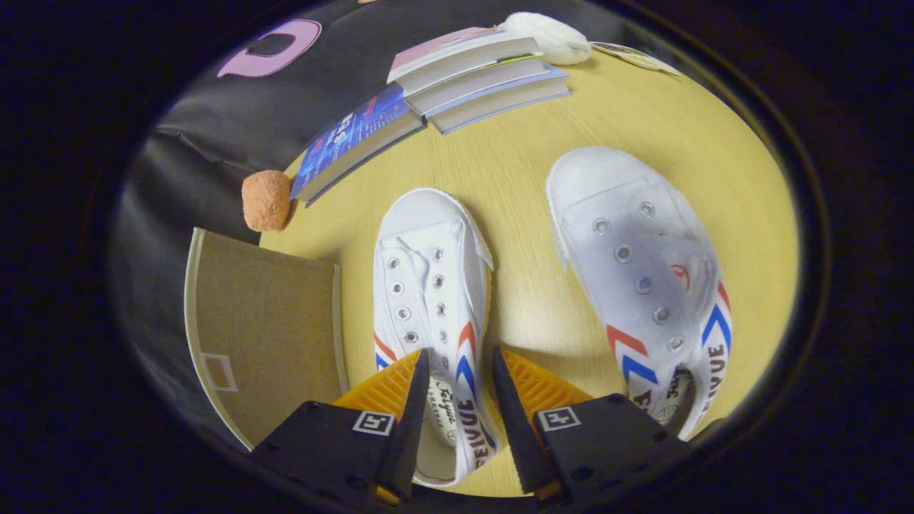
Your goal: Open the storage box then place both shoes into the box .Put the left shoe in first, then the right shoe, with the right side of both shoes facing outward in a uniform manner.
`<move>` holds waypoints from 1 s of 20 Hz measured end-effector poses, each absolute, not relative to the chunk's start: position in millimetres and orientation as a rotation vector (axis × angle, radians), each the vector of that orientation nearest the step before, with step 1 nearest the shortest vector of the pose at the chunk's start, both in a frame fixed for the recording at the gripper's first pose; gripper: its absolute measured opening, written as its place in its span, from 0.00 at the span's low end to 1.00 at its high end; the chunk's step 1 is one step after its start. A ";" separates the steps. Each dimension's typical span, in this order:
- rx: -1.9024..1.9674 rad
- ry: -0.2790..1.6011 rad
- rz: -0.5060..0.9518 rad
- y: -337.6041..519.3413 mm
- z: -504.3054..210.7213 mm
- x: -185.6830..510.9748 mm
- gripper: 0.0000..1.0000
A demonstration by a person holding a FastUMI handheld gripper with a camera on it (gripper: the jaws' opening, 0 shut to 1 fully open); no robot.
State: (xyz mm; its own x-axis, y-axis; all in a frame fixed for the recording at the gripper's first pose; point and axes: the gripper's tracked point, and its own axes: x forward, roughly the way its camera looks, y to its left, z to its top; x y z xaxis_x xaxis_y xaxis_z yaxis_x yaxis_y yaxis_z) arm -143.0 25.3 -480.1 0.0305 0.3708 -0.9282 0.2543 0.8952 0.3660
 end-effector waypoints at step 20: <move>0.904 1.480 0.057 39.1 -416.5 -127.8 0.05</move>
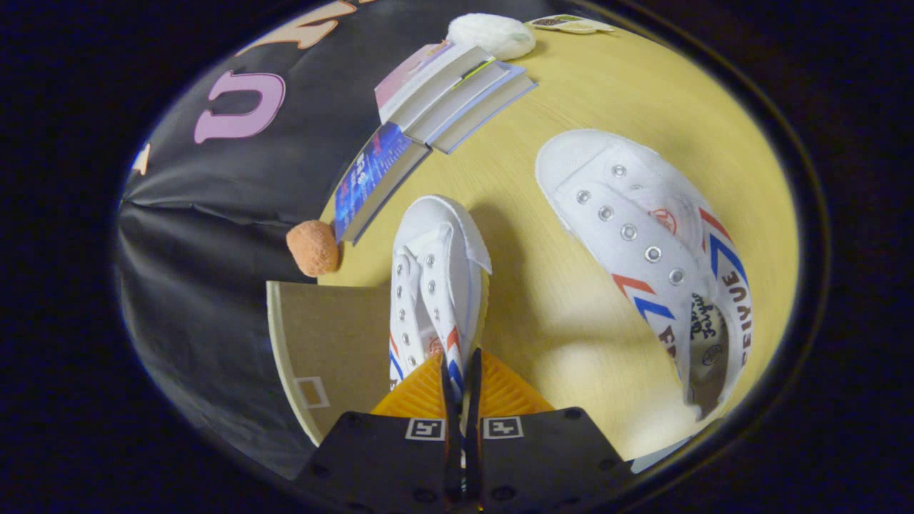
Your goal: Open the storage box then place both shoes into the box .Put the left shoe in first, then the right shoe, with the right side of both shoes facing outward in a uniform manner.
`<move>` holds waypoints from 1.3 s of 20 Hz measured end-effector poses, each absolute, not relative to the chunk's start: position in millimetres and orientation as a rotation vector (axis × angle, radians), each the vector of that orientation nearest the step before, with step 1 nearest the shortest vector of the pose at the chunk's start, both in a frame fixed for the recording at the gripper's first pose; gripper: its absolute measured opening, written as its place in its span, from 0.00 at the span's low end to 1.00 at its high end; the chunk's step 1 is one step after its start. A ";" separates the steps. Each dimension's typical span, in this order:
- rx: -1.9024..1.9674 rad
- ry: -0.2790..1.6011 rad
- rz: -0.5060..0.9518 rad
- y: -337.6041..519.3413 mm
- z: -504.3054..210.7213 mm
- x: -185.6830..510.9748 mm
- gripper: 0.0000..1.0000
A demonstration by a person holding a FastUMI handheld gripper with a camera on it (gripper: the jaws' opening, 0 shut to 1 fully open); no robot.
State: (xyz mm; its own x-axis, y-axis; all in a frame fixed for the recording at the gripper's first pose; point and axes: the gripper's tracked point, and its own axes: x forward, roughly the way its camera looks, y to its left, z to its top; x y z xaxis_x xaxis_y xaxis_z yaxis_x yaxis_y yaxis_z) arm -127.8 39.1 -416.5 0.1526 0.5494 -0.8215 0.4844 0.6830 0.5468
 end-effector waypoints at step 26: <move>0.916 1.518 0.492 272.3 -285.3 -117.5 0.05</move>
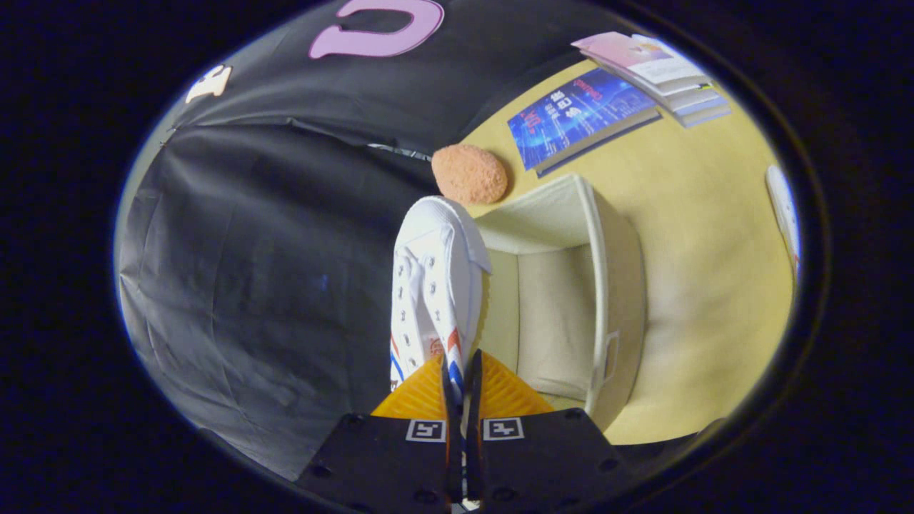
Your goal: Open the storage box then place both shoes into the box .Put the left shoe in first, then the right shoe, with the right side of both shoes facing outward in a uniform manner.
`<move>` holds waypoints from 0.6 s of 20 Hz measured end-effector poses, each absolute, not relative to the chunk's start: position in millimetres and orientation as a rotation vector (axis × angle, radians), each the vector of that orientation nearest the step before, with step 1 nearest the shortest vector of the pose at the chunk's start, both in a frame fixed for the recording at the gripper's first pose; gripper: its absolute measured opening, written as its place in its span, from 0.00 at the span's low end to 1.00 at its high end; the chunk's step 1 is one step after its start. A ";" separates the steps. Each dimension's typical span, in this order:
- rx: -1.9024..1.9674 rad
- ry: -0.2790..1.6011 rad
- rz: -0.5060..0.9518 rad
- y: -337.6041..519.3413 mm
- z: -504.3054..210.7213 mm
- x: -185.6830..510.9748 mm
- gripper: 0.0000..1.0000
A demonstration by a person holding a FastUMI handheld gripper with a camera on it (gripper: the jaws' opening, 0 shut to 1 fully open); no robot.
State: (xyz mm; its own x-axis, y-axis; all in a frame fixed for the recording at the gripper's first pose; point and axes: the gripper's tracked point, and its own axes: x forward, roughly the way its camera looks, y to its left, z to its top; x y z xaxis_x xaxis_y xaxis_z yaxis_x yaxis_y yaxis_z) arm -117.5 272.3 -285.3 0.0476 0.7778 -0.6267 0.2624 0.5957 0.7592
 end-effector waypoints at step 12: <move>1.011 1.841 0.211 299.3 -334.9 -149.0 0.05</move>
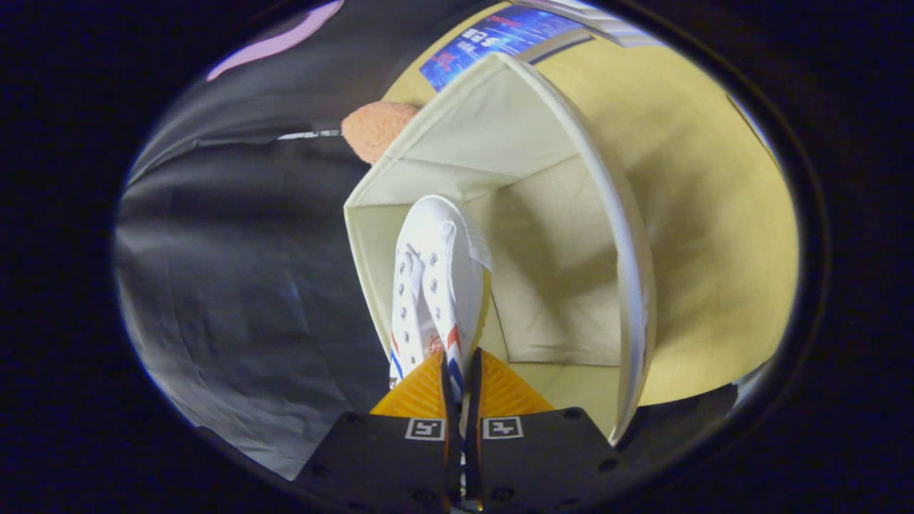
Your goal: Open the storage box then place both shoes into the box .Put the left shoe in first, then the right shoe, with the right side of both shoes facing outward in a uniform manner.
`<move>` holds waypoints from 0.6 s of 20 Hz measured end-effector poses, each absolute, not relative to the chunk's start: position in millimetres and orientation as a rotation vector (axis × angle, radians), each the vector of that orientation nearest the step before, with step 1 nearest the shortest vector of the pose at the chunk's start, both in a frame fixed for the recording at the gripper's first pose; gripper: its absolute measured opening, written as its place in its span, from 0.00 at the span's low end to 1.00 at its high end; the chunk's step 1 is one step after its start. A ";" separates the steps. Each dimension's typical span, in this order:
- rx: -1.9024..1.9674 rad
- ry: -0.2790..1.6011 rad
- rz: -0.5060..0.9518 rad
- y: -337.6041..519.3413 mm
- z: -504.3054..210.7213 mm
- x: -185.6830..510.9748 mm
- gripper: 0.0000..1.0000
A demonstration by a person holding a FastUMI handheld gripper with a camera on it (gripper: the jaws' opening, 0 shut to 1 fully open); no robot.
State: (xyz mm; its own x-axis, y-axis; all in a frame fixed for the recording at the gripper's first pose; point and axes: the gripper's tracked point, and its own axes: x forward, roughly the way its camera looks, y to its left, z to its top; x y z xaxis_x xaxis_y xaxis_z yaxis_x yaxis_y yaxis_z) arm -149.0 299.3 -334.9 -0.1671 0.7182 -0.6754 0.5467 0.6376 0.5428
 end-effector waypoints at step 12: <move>0.888 1.819 -0.046 316.3 -389.4 -140.8 0.05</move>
